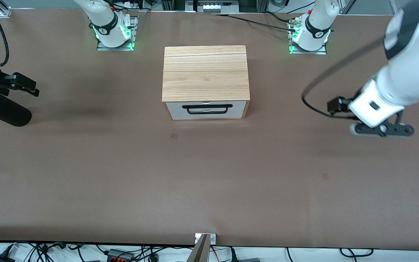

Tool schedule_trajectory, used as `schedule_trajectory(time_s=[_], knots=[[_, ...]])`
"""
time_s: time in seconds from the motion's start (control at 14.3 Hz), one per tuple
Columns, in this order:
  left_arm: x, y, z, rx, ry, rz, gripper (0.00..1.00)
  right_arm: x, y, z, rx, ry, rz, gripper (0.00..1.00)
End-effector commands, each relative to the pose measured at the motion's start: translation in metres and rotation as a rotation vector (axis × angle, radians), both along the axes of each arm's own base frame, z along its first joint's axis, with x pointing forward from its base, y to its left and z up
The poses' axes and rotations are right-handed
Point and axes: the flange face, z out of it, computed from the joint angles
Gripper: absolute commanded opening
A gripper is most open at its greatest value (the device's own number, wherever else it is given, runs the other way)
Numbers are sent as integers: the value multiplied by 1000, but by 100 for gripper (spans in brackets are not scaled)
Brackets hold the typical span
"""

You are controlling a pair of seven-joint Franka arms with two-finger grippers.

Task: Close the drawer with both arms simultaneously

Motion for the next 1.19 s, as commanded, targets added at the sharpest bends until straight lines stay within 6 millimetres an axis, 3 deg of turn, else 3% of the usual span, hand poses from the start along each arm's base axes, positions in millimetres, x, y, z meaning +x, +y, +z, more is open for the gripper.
schedule_trajectory(time_s=[0.0,0.21,0.35,1.12], knots=[[-37,19,0,-43,-32,40,100,-4,-2,13,-5,18,13,100],[-71,41,-24,-73,-135,89,100,-7,0,11,-1,49,11,100],[-81,48,-29,-86,-170,102,100,-7,1,10,-1,50,13,100],[-80,40,-35,-85,-99,69,100,-2,-1,4,28,27,-11,100]])
